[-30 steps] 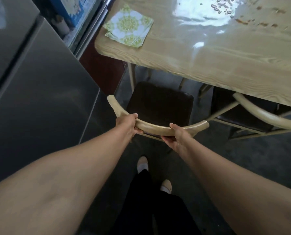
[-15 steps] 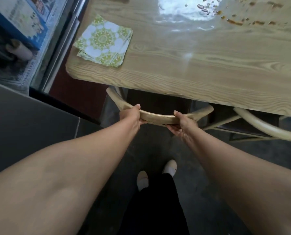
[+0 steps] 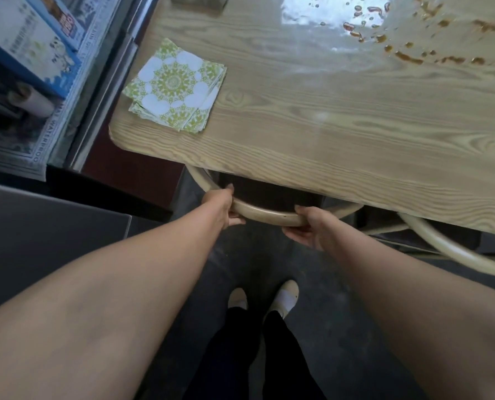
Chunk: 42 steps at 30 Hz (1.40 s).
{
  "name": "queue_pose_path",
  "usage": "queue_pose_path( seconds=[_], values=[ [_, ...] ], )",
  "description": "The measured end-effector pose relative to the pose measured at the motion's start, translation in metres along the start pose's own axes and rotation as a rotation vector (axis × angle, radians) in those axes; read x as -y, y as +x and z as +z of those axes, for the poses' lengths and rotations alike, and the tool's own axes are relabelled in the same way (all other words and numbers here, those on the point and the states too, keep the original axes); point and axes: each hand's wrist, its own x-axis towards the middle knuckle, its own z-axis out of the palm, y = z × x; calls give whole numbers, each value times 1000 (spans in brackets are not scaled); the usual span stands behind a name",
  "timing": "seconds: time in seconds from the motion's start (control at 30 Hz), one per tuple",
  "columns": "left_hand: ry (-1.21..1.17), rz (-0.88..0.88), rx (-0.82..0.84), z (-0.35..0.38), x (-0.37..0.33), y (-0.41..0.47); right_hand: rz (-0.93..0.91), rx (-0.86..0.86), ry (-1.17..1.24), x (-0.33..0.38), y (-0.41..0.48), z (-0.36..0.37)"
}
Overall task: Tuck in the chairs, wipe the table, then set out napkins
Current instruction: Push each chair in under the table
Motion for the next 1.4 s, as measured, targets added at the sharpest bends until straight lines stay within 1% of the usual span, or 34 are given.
queue_pose_path(
  seconds=[0.1,0.17,0.23,0.37,0.57,0.67,0.8,0.9,1.0,1.1,1.27,1.4],
  values=[
    [20,22,-46,3,-5,4,17,-29,-75,-3,-2,0],
    [39,10,-62,6,-8,7,8,-38,-12,-3,-4,0],
    [32,-11,-77,6,-10,7,-38,-69,33,-2,-5,-1],
    [-23,-25,-74,13,-7,8,-95,-143,35,2,-3,-6],
    [-13,-48,-69,11,-10,9,-44,-72,-66,10,-8,-6],
    [111,-10,-33,3,-9,7,-28,-59,-131,12,-11,-8],
    [304,22,11,-12,-8,1,-22,-101,-280,14,-23,-10],
    [315,51,-26,-19,-15,-4,16,-158,-406,19,-39,-6],
    [321,98,-105,-25,-23,-11,30,-209,-553,26,-58,-1],
    [312,158,-125,-32,-34,-21,-33,-194,-544,33,-77,11],
    [287,285,-142,-38,-59,-31,-124,-109,-514,46,-88,30],
    [264,309,-132,-36,-83,-33,-134,-79,-513,63,-93,38]
  ],
)
